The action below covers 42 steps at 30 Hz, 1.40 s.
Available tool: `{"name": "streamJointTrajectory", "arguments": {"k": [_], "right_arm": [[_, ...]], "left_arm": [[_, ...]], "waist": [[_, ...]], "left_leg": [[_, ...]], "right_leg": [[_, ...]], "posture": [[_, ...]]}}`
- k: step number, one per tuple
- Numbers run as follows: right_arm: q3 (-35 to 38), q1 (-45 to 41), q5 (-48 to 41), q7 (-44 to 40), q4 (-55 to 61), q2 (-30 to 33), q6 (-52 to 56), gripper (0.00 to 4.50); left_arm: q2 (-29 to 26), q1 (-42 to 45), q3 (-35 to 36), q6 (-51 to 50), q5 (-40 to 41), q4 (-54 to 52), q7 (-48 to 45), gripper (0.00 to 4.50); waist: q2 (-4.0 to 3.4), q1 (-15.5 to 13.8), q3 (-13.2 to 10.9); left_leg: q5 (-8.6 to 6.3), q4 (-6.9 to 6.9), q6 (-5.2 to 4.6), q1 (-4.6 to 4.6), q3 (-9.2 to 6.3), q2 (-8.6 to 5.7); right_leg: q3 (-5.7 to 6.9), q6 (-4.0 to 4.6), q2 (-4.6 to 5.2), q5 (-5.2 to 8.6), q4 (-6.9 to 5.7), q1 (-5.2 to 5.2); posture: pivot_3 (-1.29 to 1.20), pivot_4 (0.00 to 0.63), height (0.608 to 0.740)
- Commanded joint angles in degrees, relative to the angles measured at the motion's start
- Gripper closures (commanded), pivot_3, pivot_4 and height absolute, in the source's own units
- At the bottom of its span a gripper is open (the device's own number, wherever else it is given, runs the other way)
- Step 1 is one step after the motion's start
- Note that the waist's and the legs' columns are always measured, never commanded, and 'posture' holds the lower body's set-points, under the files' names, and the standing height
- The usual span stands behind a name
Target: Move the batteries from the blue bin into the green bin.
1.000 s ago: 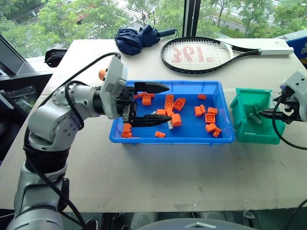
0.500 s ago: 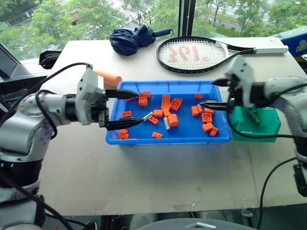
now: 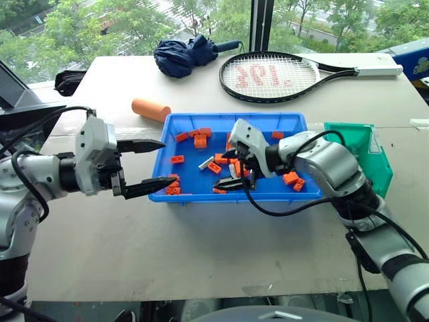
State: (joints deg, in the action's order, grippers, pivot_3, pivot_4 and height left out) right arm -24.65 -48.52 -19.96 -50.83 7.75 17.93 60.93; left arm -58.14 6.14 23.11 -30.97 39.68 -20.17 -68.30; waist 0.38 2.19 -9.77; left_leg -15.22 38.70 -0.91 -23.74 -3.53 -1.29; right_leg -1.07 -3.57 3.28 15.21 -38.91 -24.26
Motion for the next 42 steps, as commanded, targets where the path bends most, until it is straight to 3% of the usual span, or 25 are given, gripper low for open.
{"name": "streamJointTrajectory", "arguments": {"k": [1,8,14,21,22,23,25,29,37,42], "right_arm": [[-0.38,-0.01,0.02,1.71,2.13,0.68,1.91,0.04],[0.49,-1.07,1.65,0.22,1.36,3.19,-6.93,0.04],[-4.55,-1.07,7.48,-4.24,-5.11,8.84,-15.66,0.04],[-5.69,-3.33,11.96,-5.96,-12.87,7.27,-21.62,0.04],[-5.44,-3.73,11.96,-6.3,-13.36,6.78,-21.59,0.62],[-5.41,-4.04,12.02,-6.93,-13.72,6.51,-21.69,0.79],[-5.74,-4.27,12.46,-8.26,-13.8,6.62,-22.05,1.83],[-4.9,-4.26,12.91,-9.75,-13.2,7.24,-21.99,3.33],[2.73,-7.97,11.07,-10.93,-11.55,12.63,-18.91,3.38],[5.67,-9.75,13.6,-8.06,-17.15,14.29,-21.96,3.38]], "left_arm": [[-0.34,-0.92,3.37,-0.3,1.43,-2.39,0.68,0.0],[-0.65,-0.35,2.6,-0.05,1.75,-1.77,0.71,0.0],[-0.71,1.77,0.75,0.46,1.6,-0.63,-0.67,0.0],[-1.37,2.7,-0.1,0.62,1.24,-0.07,-2.39,0.0],[-1.4,2.96,-0.22,0.64,1.16,0.1,-2.48,0.0],[-1.43,3.19,-0.36,0.72,1.05,0.28,-2.54,0.0],[-1.44,3.26,-0.39,0.83,1.01,0.33,-2.61,0.0],[-1.26,3.27,-0.47,0.86,1.1,0.09,-2.44,0.0],[-0.99,3.64,-0.95,0.76,1.22,-0.3,-1.91,0.0],[-0.53,4.85,-2.03,0.86,1.18,-0.03,-1.43,0.0]], "waist": [[0.0,-0.03,0.0],[0.0,0.12,0.0],[0.02,0.05,0.01],[0.01,0.29,0.01],[0.01,0.27,0.01],[0.01,0.24,0.01],[0.01,0.22,0.01],[0.02,0.14,0.01],[0.01,0.05,0.0],[0.02,0.12,0.01]], "left_leg": [[0.0,0.0,0.0,0.0,0.0,0.0],[0.0,-0.02,0.0,0.01,0.01,-0.06],[-0.01,-0.02,0.0,0.01,0.04,-0.1],[0.0,-0.06,0.0,0.02,0.08,-0.03],[0.0,-0.06,0.0,0.02,0.08,-0.03],[0.0,-0.06,0.0,0.01,0.08,-0.04],[0.0,-0.06,0.0,0.01,0.07,-0.04],[-0.01,-0.06,0.0,0.01,0.07,-0.04],[0.0,-0.06,0.0,0.0,0.07,-0.06],[-0.01,-0.08,0.0,0.01,0.07,-0.04]], "right_leg": [[0.0,0.0,0.01,0.0,0.0,0.0],[0.01,0.0,0.06,0.0,0.0,0.0],[0.02,0.0,0.07,0.0,0.01,0.0],[-0.03,0.0,-0.02,0.0,0.01,-0.03],[-0.03,0.0,-0.02,0.0,0.01,-0.03],[-0.03,0.0,-0.02,0.0,0.02,-0.03],[-0.02,0.0,-0.02,0.0,0.02,-0.03],[-0.03,0.0,0.0,0.0,0.03,-0.03],[-0.02,0.0,0.05,0.0,0.02,-0.03],[-0.03,0.0,0.04,0.0,0.03,-0.04]], "posture": [[0.0,0.15,0.74],[0.0,0.15,0.74],[0.0,0.15,0.74],[0.0,0.15,0.74],[0.0,0.15,0.74],[0.0,0.15,0.74],[0.0,0.15,0.74],[0.0,0.15,0.74],[0.0,0.15,0.74],[0.0,0.15,0.74]]}}
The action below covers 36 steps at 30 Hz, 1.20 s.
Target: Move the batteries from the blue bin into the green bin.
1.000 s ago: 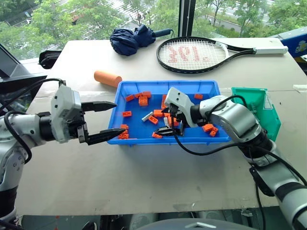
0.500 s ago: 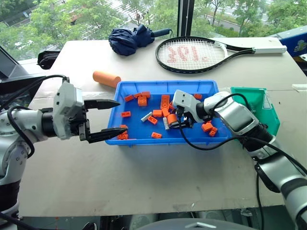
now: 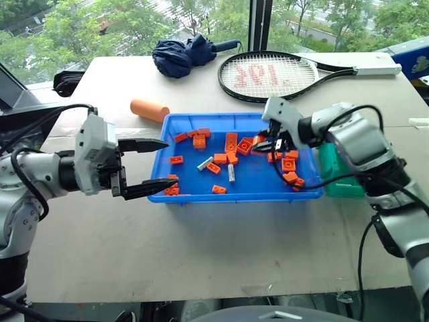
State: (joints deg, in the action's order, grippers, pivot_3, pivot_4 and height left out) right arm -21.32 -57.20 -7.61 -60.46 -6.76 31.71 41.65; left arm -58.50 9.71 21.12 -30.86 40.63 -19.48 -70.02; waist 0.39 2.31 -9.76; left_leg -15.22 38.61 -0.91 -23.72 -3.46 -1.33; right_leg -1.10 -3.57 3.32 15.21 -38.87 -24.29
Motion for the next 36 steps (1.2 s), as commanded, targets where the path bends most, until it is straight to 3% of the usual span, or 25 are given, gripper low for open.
{"name": "streamJointTrajectory", "arguments": {"k": [1,3,8,15,21,36], "right_arm": [[2.68,-1.29,1.63,1.95,-3.79,0.55,-3.69,3.38],[3.59,-1.52,2.13,3.55,-5.53,-0.06,-5.42,2.28],[3.81,-0.74,2.54,5.48,-3.64,-1.53,-4.88,0.04],[2.77,4.8,-4.62,9.52,13.25,-10.66,13.76,0.04],[0.63,9.76,-5.75,14.75,18.11,-14.38,21.59,0.04],[-0.14,14.08,-3.59,26.89,13.48,-19.62,23.14,0.04]], "left_arm": [[-0.1,1.51,-0.28,0.76,0.2,-0.64,0.35,0.0],[-0.04,1.96,-0.75,0.79,0.14,-0.38,0.44,0.0],[-0.45,2.64,-1.02,0.66,0.15,0.27,0.23,0.0],[-0.85,2.1,-0.55,1.08,-0.6,1.0,-0.17,0.0],[-1.55,0.65,0.33,1.7,-1.93,1.24,-0.72,0.0],[-1.41,0.3,-0.08,4.18,-3.35,3.02,-2.24,0.0]], "waist": [[0.0,0.0,0.0],[0.0,0.0,0.0],[0.0,0.09,0.0],[0.0,0.14,0.0],[0.04,-0.35,0.02],[0.06,0.15,0.04]], "left_leg": [[0.0,0.0,0.0,0.0,0.01,0.0],[0.0,0.0,0.0,-0.01,0.04,-0.02],[0.0,-0.03,0.0,-0.02,0.06,-0.02],[0.0,-0.08,0.0,-0.04,0.08,0.04],[0.01,-0.05,0.0,-0.07,0.05,-0.1],[0.01,-0.1,0.01,-0.05,0.07,-0.06]], "right_leg": [[0.0,0.0,0.0,0.0,0.0,0.0],[-0.02,0.0,0.02,0.0,0.0,0.0],[-0.05,0.0,0.01,0.0,0.0,-0.04],[-0.12,0.0,-0.02,0.0,-0.05,-0.12],[-0.03,-0.01,0.13,0.0,-0.05,-0.11],[-0.07,0.0,0.0,0.0,-0.08,-0.17]], "posture": [[0.0,0.15,0.74],[0.0,0.15,0.74],[0.0,0.15,0.74],[0.0,0.15,0.74],[0.0,0.15,0.74],[0.0,0.15,0.74]]}}
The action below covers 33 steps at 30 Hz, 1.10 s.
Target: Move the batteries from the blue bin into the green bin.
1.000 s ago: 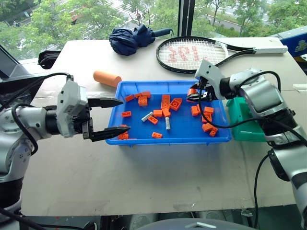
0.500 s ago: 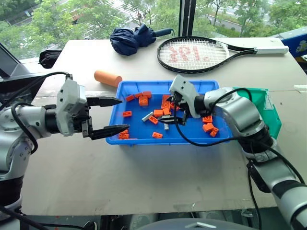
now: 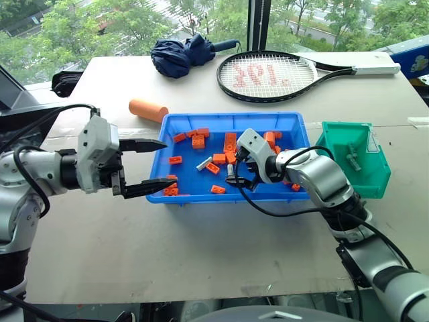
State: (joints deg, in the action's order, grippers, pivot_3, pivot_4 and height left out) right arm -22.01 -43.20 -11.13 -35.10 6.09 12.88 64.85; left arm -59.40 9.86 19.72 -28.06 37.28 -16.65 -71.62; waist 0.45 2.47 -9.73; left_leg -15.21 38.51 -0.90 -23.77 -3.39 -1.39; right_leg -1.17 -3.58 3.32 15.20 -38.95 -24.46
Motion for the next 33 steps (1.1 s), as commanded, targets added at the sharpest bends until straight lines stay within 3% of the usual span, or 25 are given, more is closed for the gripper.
{"name": "streamJointTrajectory", "arguments": {"k": [1,5,6,10,14,16,24,33], "right_arm": [[0.33,0.08,-0.02,1.86,0.63,-0.89,-0.05,0.04],[-1.32,0.09,0.45,2.68,0.6,-0.75,-0.26,0.04],[-2.26,0.09,0.83,2.62,0.58,-0.37,-0.55,0.27],[-4.38,0.08,1.83,2.48,0.32,0.85,-1.38,1.84],[-5.75,-0.29,2.81,1.76,0.0,2.71,-2.43,3.94],[-5.8,-0.35,2.92,1.54,-0.16,3.2,-2.81,4.5],[-2.21,-1.34,0.38,-0.91,4.15,6.39,-2.01,4.5],[15.76,-1.38,-10.55,-4.63,20.88,15.34,7.31,4.5]], "left_arm": [[-0.46,0.24,1.21,1.6,-0.09,0.44,-0.77,0.0],[-0.26,0.51,0.73,2.47,-0.43,1.22,-1.12,0.0],[-0.24,0.47,0.48,2.76,-0.66,1.38,-1.26,0.0],[-0.15,0.34,-0.05,3.48,-1.18,1.61,-1.65,0.0],[-0.16,0.6,0.03,3.26,-0.88,1.49,-1.68,0.0],[-0.14,0.65,0.04,3.17,-0.83,1.35,-1.65,0.0],[0.31,1.34,-0.21,2.1,0.12,0.27,-1.3,0.0],[1.26,5.51,-2.74,-0.42,3.43,-1.27,-1.19,0.0]], "waist": [[0.0,-0.01,0.0],[0.0,-0.03,0.0],[0.0,-0.01,0.0],[0.0,-0.01,0.0],[0.02,-0.02,0.01],[0.02,-0.02,0.01],[0.02,-0.07,0.01],[0.02,-0.19,0.01]], "left_leg": [[0.0,0.0,0.0,0.0,0.0,0.0],[0.0,0.0,0.0,0.0,0.01,-0.01],[0.0,0.0,0.0,0.0,0.01,-0.01],[0.0,0.0,0.0,0.01,0.01,0.0],[0.0,0.01,0.0,0.01,0.01,0.0],[0.0,0.01,0.0,0.01,0.01,0.0],[0.0,0.02,0.0,0.01,0.01,-0.01],[-0.01,0.02,-0.03,-0.03,-0.01,0.0]], "right_leg": [[0.0,0.0,0.0,0.0,0.0,0.0],[0.0,0.0,0.0,0.0,0.0,0.0],[0.0,0.0,0.0,0.0,0.0,0.0],[0.0,0.0,-0.01,0.0,0.0,0.0],[0.0,0.0,-0.01,0.0,0.0,0.01],[0.0,0.0,-0.01,0.0,0.0,0.01],[0.0,0.0,-0.01,0.0,-0.01,0.02],[0.02,0.0,0.0,0.0,0.01,0.01]], "posture": [[0.0,0.15,0.74],[0.0,0.15,0.74],[0.0,0.15,0.74],[0.0,0.15,0.74],[0.0,0.15,0.74],[0.0,0.15,0.74],[0.0,0.15,0.74],[0.0,0.15,0.74]]}}
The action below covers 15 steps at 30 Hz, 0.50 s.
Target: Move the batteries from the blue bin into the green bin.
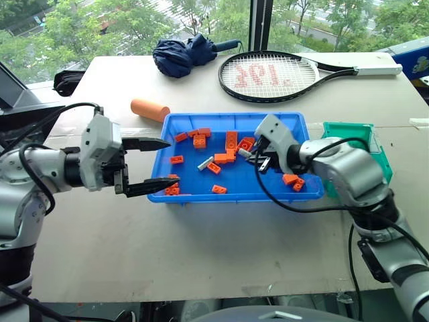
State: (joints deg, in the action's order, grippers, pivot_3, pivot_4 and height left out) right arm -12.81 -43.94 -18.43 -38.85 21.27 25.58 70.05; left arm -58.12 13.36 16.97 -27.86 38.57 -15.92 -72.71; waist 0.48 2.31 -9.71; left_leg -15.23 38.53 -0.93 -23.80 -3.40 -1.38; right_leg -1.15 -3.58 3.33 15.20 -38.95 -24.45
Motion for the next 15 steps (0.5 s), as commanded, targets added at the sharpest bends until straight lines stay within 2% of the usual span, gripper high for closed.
{"name": "streamJointTrajectory", "arguments": {"k": [1,4,8,11,15], "right_arm": [[8.83,-0.02,-4.03,-1.38,7.04,4.87,2.48,4.5],[16.36,4.37,-5.81,-4.62,10.11,16.12,3.39,4.5],[22.93,12.69,-5.29,-6.43,8.72,27.36,0.53,4.5],[27.01,17.5,-5.35,-6.23,6.61,29.37,-2.5,4.5],[28.0,21.99,-3.1,-4.83,3.62,31.78,-6.38,4.5]], "left_arm": [[0.0,2.84,-0.27,-2.02,3.58,-2.46,-0.17,0.0],[0.08,5.54,-1.77,-5.72,8.07,-4.67,-0.71,0.0],[1.0,9.67,-4.69,-6.62,8.89,-4.69,-1.3,0.0],[1.8,12.46,-6.84,-6.69,8.46,-3.95,-1.96,0.0],[1.8,14.6,-8.7,-6.41,7.58,-2.57,-3.72,0.0]], "waist": [[0.0,-0.12,0.0],[0.0,-0.68,-0.01],[0.0,-1.17,-0.01],[0.0,-0.95,-0.01],[-0.01,-0.43,-0.01]], "left_leg": [[0.0,0.0,0.0,-0.01,0.0,0.0],[-0.1,0.01,-0.18,-0.03,-0.02,-0.03],[-0.14,0.03,-0.25,0.02,0.04,-0.03],[-0.16,0.05,-0.29,0.13,0.11,0.05],[-0.16,0.07,-0.3,0.19,0.19,0.11]], "right_leg": [[0.0,0.0,0.0,0.0,0.0,0.0],[0.05,0.0,0.04,0.0,0.03,0.03],[0.03,-0.01,0.04,0.0,0.09,0.12],[-0.05,0.0,-0.1,0.0,0.01,0.19],[-0.14,0.01,-0.18,-0.01,-0.02,0.22]], "posture": [[0.0,0.15,0.74],[0.0,0.15,0.74],[0.0,0.15,0.74],[0.0,0.15,0.74],[0.0,0.15,0.74]]}}
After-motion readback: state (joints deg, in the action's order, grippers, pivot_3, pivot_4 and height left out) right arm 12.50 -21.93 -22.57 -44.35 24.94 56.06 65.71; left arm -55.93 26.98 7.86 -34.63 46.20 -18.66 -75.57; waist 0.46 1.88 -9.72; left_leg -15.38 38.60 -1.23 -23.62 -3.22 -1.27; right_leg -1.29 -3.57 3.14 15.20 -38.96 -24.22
